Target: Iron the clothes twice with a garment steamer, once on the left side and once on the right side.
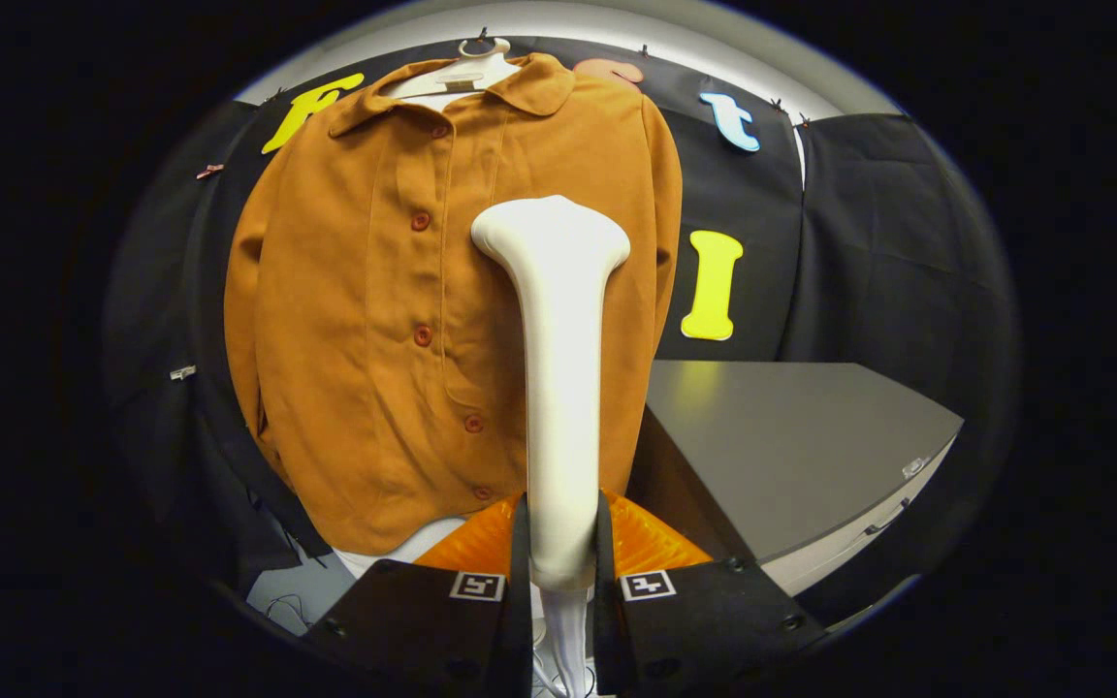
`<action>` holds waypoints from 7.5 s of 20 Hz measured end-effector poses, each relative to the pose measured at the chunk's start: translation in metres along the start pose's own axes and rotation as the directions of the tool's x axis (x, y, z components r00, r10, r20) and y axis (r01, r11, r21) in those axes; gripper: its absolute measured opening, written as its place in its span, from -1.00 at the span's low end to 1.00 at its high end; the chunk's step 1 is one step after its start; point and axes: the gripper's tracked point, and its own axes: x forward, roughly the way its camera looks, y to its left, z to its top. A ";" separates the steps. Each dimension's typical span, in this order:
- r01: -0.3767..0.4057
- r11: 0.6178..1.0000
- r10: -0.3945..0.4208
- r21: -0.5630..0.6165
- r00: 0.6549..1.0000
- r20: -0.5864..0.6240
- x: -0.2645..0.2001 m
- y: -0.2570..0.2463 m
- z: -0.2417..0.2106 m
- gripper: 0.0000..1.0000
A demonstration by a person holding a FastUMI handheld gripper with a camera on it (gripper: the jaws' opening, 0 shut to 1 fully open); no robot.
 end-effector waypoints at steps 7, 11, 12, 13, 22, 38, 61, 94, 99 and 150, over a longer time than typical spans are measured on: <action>0.000 0.999 0.006 0.033 0.986 -0.168 0.006 0.003 -0.071 -0.43; -0.008 0.999 0.020 0.049 0.968 -0.251 0.002 0.006 -0.105 -0.43; -0.010 0.999 0.024 0.052 0.962 -0.272 0.001 0.008 -0.111 -0.43; -0.013 0.998 0.029 0.057 0.957 -0.290 0.000 0.009 -0.117 -0.43; -0.040 0.993 0.082 0.110 0.906 -0.416 -0.031 0.020 -0.161 -0.42; -0.052 0.998 0.053 0.023 0.998 -0.038 -0.129 0.001 -0.033 -0.43; -0.062 0.972 0.139 -0.225 0.929 0.343 -0.110 0.162 0.159 -0.44; 0.005 0.984 -0.018 -0.175 0.997 -0.076 -0.018 0.130 -0.038 -0.43; -0.012 0.986 -0.019 -0.163 0.982 -0.189 -0.011 0.122 -0.088 -0.43; -0.040 0.999 0.034 0.013 0.951 0.307 -0.243 0.023 0.189 -0.44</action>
